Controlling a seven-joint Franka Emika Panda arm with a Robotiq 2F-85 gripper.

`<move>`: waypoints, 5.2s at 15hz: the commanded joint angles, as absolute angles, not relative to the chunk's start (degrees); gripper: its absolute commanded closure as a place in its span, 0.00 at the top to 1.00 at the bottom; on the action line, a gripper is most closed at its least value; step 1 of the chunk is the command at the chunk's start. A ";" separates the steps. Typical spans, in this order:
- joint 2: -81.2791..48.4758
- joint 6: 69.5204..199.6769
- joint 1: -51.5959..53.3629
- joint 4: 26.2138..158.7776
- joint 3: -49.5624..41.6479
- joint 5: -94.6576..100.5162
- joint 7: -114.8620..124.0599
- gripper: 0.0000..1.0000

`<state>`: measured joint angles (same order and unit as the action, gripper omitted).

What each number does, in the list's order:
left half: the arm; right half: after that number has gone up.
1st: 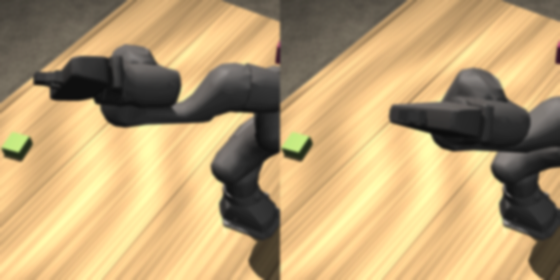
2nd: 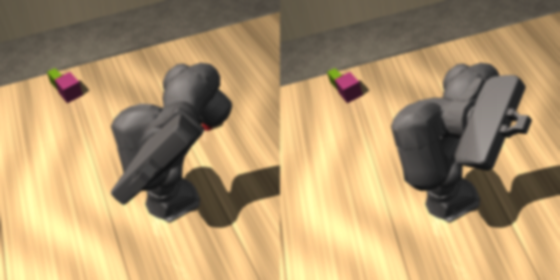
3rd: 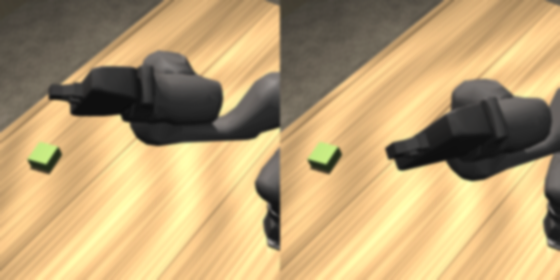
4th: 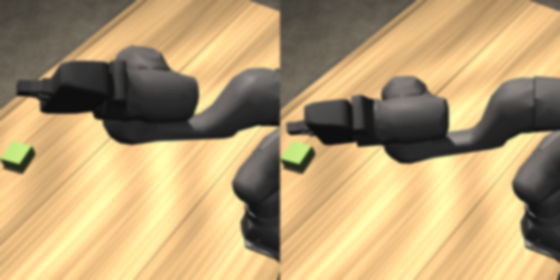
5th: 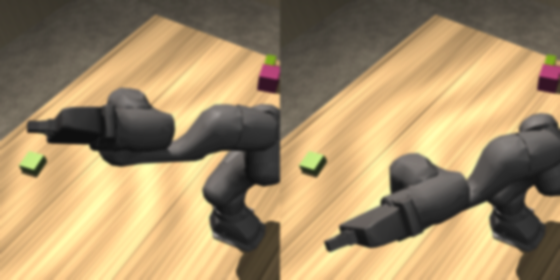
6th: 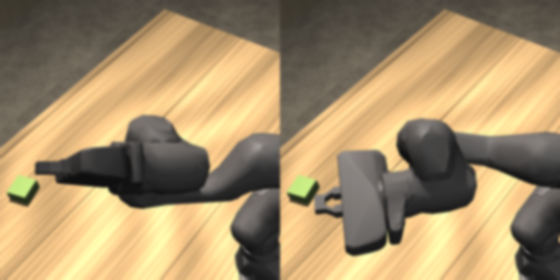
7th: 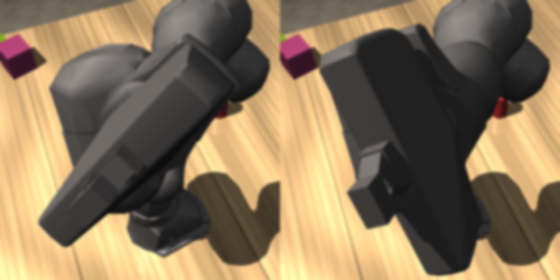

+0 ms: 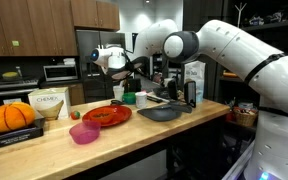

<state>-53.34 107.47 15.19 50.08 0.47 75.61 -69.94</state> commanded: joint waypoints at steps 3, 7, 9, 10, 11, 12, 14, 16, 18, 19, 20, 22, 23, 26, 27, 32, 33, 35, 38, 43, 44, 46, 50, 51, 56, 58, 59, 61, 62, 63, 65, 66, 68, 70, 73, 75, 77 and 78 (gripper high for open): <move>-53.34 107.47 15.19 50.08 0.47 75.61 -69.95 0.09; -53.34 107.47 15.19 50.08 0.47 75.61 -69.96 0.09; -53.34 107.47 15.19 50.08 0.47 75.61 -69.97 0.09; -53.34 107.47 15.19 50.08 0.47 75.61 -69.97 0.09; -53.34 107.47 15.19 50.08 0.47 75.61 -69.97 0.34; -53.35 107.45 15.23 50.14 0.47 75.60 -69.97 0.35; -53.42 107.41 15.43 50.20 0.29 75.86 -69.55 0.46; -53.52 107.45 15.59 50.17 0.22 76.00 -69.47 0.58; -53.59 107.48 15.73 50.16 0.18 76.12 -69.43 0.72; -53.58 107.64 15.81 50.19 0.11 76.31 -69.30 0.78; -53.54 107.66 15.88 50.18 0.11 76.44 -69.29 0.87; -53.36 107.74 16.06 50.15 0.07 76.72 -69.25 0.98; -53.21 107.76 16.20 50.15 0.03 76.92 -69.18 1.00; -52.71 107.80 16.71 49.95 -0.15 77.85 -68.95 1.00; -52.41 107.77 16.96 49.74 -0.20 78.36 -68.82 1.00; -51.06 106.93 18.19 47.33 -0.09 80.37 -69.49 1.00; -50.67 106.68 18.40 46.95 -0.03 80.50 -69.61 1.00; -50.03 106.05 18.73 46.28 0.02 80.63 -69.52 1.00; -48.66 104.96 19.03 45.94 0.18 80.27 -68.72 1.00; -45.59 103.26 19.82 46.47 0.45 80.05 -67.47 1.00; -44.80 102.63 20.07 46.80 0.63 79.81 -67.48 1.00; -43.38 102.04 20.52 47.52 0.96 79.54 -66.96 1.00; -39.91 101.46 21.46 49.84 2.14 78.35 -66.07 1.00; -38.77 101.65 21.55 50.81 2.65 77.84 -65.58 1.00; -31.71 102.64 21.57 58.69 4.92 76.23 -62.65 1.00; -28.37 103.33 21.43 62.90 5.83 76.16 -61.04 1.00; -26.75 103.68 21.38 65.10 6.20 76.28 -60.09 1.00; -22.96 104.92 21.02 70.05 7.29 75.77 -58.88 1.00; -21.17 105.92 20.74 72.54 7.83 75.29 -58.33 1.00; -19.19 107.26 20.43 75.20 8.46 74.37 -58.24 1.00; -15.46 109.13 20.56 80.28 9.40 72.79 -57.68 1.00; -13.57 110.13 20.46 82.86 9.80 71.91 -57.50 1.00; -9.78 112.66 20.22 88.27 10.44 69.97 -56.74 1.00; -6.22 115.12 18.58 93.52 12.34 67.36 -56.26 1.00; -1.51 117.42 17.18 100.62 13.21 62.41 -56.04 1.00; 1.46 119.23 16.39 105.02 13.26 59.10 -56.06 1.00; 3.95 121.49 15.82 108.67 13.01 56.30 -56.21 1.00; 5.02 122.80 15.57 110.23 12.85 54.98 -56.20 1.00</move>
